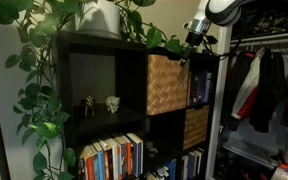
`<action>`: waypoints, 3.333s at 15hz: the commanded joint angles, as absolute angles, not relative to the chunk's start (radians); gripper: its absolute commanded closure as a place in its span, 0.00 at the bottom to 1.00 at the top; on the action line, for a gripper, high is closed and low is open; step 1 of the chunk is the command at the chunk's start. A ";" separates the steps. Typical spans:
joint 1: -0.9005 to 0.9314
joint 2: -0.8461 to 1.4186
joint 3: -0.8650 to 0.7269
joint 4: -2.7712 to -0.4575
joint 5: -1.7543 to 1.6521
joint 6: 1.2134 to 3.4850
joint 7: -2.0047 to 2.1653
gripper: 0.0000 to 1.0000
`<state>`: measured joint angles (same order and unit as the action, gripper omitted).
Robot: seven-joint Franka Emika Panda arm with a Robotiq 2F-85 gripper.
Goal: Push out the compartment, take out two black objects then push the compartment black inside.
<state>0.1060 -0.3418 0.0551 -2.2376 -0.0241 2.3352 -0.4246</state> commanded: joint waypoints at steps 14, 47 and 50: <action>0.151 -0.339 0.070 -2.219 -0.155 2.398 -0.483 0.00; 0.240 -0.343 -0.029 -2.305 0.045 2.452 -1.128 0.00; 0.221 -0.350 -0.021 -2.266 0.047 2.348 -1.149 0.00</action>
<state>0.2177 -0.3072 -0.0096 -2.2659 0.0185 2.4731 -1.1078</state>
